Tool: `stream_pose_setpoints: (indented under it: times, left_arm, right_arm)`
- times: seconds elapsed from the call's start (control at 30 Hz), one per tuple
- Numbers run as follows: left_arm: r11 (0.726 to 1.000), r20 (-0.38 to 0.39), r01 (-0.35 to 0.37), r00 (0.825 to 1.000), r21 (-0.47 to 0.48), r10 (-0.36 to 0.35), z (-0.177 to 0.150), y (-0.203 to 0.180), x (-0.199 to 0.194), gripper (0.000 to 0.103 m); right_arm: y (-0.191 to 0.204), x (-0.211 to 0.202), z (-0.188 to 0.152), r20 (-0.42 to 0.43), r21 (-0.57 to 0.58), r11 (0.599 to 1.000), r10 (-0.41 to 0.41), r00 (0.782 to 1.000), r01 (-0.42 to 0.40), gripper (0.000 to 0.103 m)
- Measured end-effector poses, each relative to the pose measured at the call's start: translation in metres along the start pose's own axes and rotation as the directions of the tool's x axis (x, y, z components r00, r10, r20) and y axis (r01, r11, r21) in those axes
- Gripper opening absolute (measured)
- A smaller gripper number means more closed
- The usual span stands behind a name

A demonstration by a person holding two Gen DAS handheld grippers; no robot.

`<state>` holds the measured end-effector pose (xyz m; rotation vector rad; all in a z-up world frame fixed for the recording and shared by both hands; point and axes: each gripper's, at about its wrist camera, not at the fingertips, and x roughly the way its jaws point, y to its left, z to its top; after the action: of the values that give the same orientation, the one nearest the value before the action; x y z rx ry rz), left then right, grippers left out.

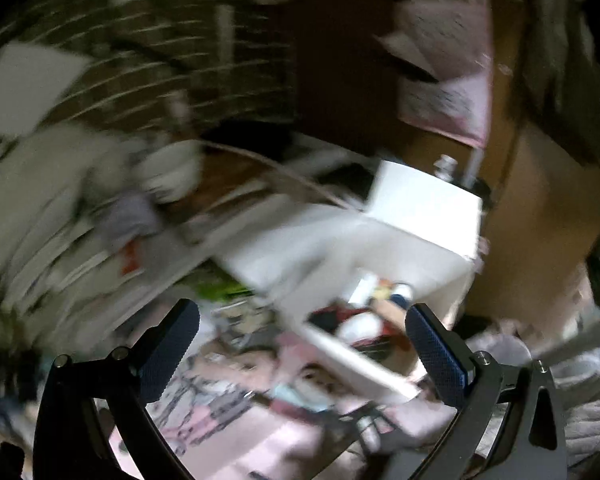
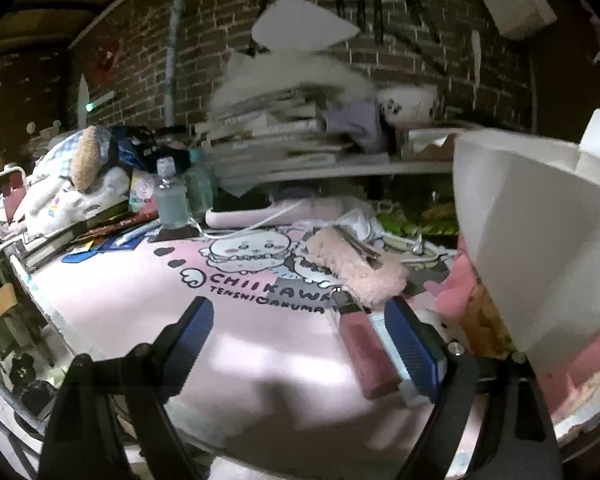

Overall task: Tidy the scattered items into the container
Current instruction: 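Grasp the pink rectangular case with the right gripper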

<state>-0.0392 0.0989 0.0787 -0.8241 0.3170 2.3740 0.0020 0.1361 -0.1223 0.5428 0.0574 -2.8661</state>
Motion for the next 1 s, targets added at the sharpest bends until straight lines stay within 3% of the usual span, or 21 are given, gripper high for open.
stream_pose_setpoints:
  times: [0.13,0.23,0.37,0.43,0.5,0.67,0.8,1.0]
  left_arm:
    - [0.986,0.062,-0.115,0.99,-0.123,0.124,-0.036,0.029,-0.02,0.103]
    - [0.968,0.077,-0.154,0.982,-0.199,0.172,-0.063,0.045,-0.026,0.103]
    - [0.95,0.09,-0.134,0.982,-0.282,0.165,-0.096,0.062,-0.027,0.103]
    - [0.941,0.091,-0.117,0.984,-0.318,0.152,-0.109,0.067,-0.024,0.103]
    - [0.933,0.086,-0.107,0.986,-0.343,0.145,-0.119,0.071,-0.021,0.103]
    - [0.928,0.084,-0.089,0.988,-0.362,0.128,-0.131,0.071,-0.016,0.103]
    - [0.932,0.072,-0.088,0.99,-0.351,0.12,-0.136,0.067,-0.013,0.103]
    - [0.929,0.065,-0.084,0.991,-0.36,0.115,-0.142,0.069,-0.01,0.103]
  right_arm:
    - [0.004,-0.016,-0.001,0.067,-0.039,0.999,-0.026,0.997,0.029,0.086]
    - [0.005,-0.019,-0.001,0.062,-0.055,0.997,-0.046,0.997,0.049,0.081]
    - [0.002,-0.014,-0.003,0.021,-0.054,0.997,-0.063,0.998,0.064,0.065]
    - [0.002,-0.006,-0.005,-0.014,-0.068,0.994,-0.088,0.996,0.086,0.048]
    - [-0.002,0.004,-0.008,-0.072,-0.064,0.992,-0.112,0.991,0.108,0.044]
    - [-0.006,0.014,-0.012,-0.106,-0.086,0.973,-0.223,0.969,0.215,0.044]
    - [-0.01,0.021,-0.011,-0.145,-0.062,0.977,-0.211,0.967,0.204,0.044]
    - [0.0,0.018,-0.016,-0.134,-0.085,0.984,-0.166,0.977,0.156,0.043]
